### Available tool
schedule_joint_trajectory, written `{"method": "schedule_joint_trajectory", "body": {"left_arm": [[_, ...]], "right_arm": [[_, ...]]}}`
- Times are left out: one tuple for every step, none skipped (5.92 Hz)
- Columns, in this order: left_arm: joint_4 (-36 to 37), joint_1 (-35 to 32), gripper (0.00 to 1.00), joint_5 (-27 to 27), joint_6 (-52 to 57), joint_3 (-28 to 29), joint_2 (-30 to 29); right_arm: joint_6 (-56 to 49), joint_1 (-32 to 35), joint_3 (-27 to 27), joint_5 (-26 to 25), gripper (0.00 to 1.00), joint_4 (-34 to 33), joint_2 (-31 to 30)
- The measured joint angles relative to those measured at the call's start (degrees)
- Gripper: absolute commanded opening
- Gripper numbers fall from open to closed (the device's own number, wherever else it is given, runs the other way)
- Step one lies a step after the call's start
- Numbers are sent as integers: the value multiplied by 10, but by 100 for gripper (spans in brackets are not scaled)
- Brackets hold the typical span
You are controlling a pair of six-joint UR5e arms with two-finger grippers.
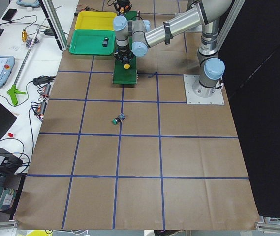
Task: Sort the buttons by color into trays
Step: 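Place yellow-cap button in yellow tray while left puts button on belt, then grasp green-cap button with left while right reaches to belt button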
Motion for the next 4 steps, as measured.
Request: {"method": "schedule_joint_trajectory", "body": {"left_arm": [[0,-2,98,1,1,4,-2],[-6,2,98,4,4,6,4],[-21,23,97,7,13,11,14],[-45,66,97,9,52,18,23]], "right_arm": [[-31,-20,-40,4,10,-1,32],[-60,-39,-82,15,10,-3,77],[-82,-55,-123,25,24,-7,127],[-100,-67,-152,39,71,-15,175]]}}
